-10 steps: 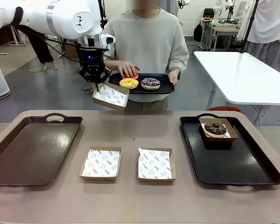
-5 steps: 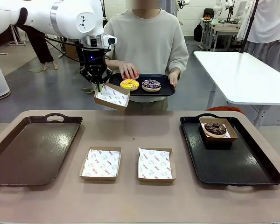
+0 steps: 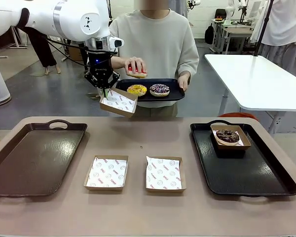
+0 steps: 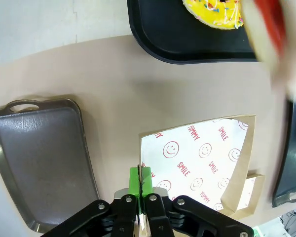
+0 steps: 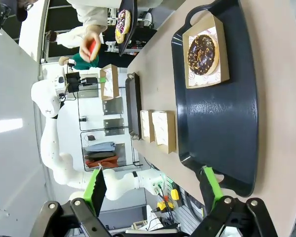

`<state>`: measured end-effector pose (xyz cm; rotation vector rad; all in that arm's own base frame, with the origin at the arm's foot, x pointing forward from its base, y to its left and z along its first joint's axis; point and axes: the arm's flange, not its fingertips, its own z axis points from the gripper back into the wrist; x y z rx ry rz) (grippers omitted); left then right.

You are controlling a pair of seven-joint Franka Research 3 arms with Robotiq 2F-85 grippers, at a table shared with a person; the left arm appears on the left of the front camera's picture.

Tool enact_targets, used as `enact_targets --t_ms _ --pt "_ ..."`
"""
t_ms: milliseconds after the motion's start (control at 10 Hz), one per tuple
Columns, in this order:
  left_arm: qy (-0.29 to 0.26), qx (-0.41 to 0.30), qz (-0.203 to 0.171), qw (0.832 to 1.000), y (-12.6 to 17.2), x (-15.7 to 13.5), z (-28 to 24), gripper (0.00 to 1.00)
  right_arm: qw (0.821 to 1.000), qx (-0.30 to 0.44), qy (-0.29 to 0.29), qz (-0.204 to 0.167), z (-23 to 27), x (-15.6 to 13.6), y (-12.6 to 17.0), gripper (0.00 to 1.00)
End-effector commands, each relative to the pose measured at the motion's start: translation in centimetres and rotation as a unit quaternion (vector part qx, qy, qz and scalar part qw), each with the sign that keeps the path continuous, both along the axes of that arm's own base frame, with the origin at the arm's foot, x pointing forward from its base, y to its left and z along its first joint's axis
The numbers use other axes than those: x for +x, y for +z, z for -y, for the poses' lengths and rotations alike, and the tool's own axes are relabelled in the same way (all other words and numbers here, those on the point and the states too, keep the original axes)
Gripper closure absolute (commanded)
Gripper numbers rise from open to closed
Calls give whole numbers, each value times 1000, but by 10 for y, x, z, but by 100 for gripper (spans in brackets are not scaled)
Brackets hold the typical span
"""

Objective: Individually package the donuts and arrange them on the tray.
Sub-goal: Place the picked Paper togo box on the Handle tray while simultaneously picking up another Paper togo box from the table with the other hand.

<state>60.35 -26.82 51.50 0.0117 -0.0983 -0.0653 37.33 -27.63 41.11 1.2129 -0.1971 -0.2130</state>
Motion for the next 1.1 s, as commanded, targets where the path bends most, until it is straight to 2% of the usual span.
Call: enact_targets --t_ms 0,1000 --pt "-2 0 3 1000 2 -2 -2 100 1000 1 -1 -1 1 -1 0 0" --pt "-2 0 3 1000 2 -2 -2 100 1000 1 -1 -1 1 -1 0 0"
